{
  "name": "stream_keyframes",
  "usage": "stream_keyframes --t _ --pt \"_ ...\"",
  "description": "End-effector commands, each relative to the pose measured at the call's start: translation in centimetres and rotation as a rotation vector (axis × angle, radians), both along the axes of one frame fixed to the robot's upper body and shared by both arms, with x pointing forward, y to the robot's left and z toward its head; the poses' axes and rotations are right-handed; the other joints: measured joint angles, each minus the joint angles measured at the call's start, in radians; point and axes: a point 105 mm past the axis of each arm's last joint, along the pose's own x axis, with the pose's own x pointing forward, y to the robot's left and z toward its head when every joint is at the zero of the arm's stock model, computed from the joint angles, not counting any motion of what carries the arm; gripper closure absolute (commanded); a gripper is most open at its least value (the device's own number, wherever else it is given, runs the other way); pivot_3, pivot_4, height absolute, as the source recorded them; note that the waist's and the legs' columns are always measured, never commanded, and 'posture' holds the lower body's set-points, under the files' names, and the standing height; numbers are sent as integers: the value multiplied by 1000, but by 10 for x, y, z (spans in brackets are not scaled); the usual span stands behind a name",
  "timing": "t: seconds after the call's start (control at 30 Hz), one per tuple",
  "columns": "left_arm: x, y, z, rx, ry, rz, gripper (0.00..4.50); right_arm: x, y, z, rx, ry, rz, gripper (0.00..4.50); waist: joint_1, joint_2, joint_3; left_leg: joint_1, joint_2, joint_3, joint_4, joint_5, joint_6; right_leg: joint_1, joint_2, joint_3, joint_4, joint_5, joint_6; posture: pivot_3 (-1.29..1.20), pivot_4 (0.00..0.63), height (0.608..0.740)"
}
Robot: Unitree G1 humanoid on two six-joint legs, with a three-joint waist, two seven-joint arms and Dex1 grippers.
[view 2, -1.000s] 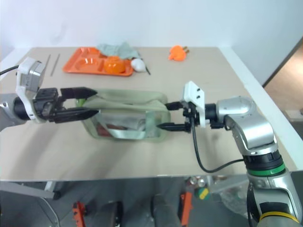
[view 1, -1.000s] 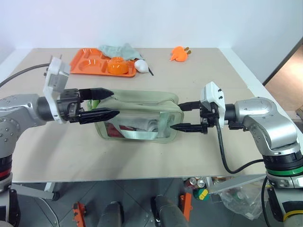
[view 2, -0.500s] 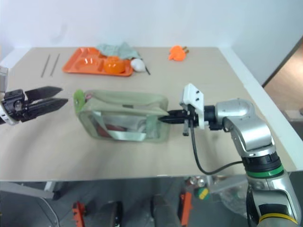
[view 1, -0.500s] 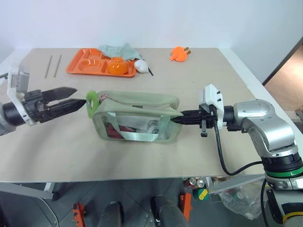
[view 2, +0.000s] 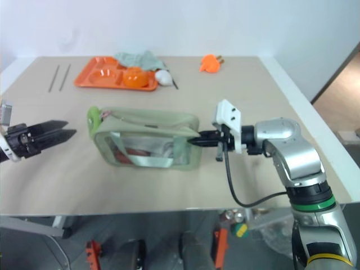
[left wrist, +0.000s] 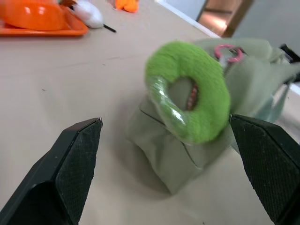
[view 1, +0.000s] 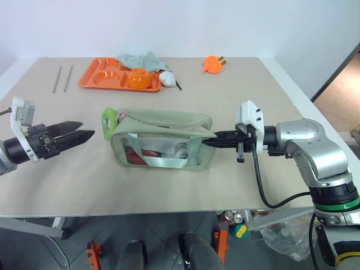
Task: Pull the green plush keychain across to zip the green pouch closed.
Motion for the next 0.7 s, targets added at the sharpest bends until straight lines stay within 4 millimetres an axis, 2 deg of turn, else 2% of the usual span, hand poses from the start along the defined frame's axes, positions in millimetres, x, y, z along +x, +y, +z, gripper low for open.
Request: stream_keyframes --t 0.03,0.33,0.47,0.57,0.7 --pt "7 -6 8 -17 -29 -20 0 -2 5 2 -11 -23 21 4443 0 0 0 0 0 0 0 0 0 0 0 0 0 0 0 0 150 740" --pt "26 -22 -10 -15 17 -43 0 -3 5 3 -17 -34 20 4443 -1 -1 -1 0 0 0 0 0 0 0 0 0 0 0 0 0 150 740" --pt "35 -25 -12 -14 7 -29 0 -3 4 5 -20 -38 18 4443 -1 -1 -1 0 0 0 0 0 0 0 0 0 0 0 0 0 150 740" --pt "37 -31 -10 -17 -7 -43 1148 -3 4 5 -21 -40 19 4500 -1 -1 -1 0 0 0 0 0 0 0 0 0 0 1 1 0 150 740" --pt "36 -37 -7 -21 -23 -62 2443 -3 5 5 -22 -41 23 4500 -1 -1 -1 0 0 0 0 0 0 0 0 0 0 2 2 0 150 740"
